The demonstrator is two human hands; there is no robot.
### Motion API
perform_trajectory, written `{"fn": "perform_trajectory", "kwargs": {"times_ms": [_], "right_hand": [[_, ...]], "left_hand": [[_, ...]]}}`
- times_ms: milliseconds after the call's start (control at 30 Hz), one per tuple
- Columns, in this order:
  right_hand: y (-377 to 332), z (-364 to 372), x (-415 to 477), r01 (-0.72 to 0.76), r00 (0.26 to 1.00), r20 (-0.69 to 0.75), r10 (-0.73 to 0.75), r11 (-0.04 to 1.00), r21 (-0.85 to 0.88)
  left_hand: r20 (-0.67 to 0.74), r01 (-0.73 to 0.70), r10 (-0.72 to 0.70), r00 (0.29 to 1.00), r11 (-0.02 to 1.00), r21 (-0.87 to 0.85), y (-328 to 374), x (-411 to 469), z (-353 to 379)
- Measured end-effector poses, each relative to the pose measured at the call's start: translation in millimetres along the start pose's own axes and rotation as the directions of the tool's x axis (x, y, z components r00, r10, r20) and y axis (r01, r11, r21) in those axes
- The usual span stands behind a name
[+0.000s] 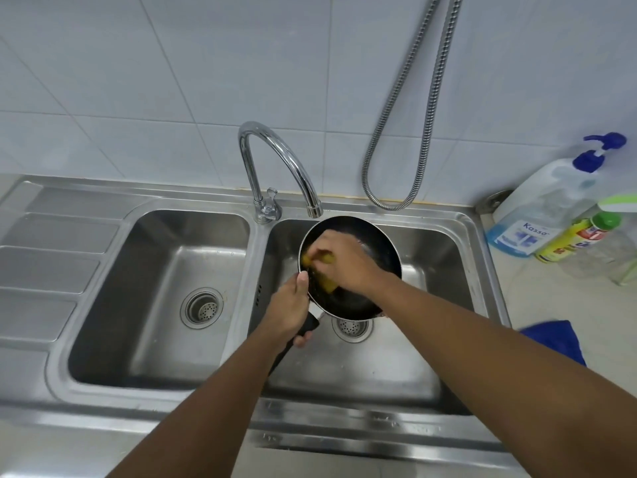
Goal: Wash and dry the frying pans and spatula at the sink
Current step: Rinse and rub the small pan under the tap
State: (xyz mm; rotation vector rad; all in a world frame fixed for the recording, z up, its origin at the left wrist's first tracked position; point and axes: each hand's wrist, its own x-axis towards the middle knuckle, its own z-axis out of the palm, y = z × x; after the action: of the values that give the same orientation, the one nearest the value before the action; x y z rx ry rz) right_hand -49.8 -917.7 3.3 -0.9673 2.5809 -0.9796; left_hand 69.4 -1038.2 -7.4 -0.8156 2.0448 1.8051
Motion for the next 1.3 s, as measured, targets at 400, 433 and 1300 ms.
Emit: {"fn": "perform_trajectory", "kwargs": {"times_ms": [400,433,1300], "right_hand": [[48,-33,-3,-0.127,0.988,0.001,0.151,0.832,-0.540],[48,-30,2,-0.124,0.992,-0.047,0.116,0.856,-0.501],[18,38,-46,-0.080,0.995,-0.040,0.089,0.980,0.181]], "left_hand": [[-0.004,0.002,-0.002,1.000,1.000,-0.019,-1,-5,-8],[-0.003,-0.010,0.010,1.000,1.000,0.015,0,-7,-5],[-0.171,-0.029,0.046,0.984,0.995,0.099,0,4,-6]]}}
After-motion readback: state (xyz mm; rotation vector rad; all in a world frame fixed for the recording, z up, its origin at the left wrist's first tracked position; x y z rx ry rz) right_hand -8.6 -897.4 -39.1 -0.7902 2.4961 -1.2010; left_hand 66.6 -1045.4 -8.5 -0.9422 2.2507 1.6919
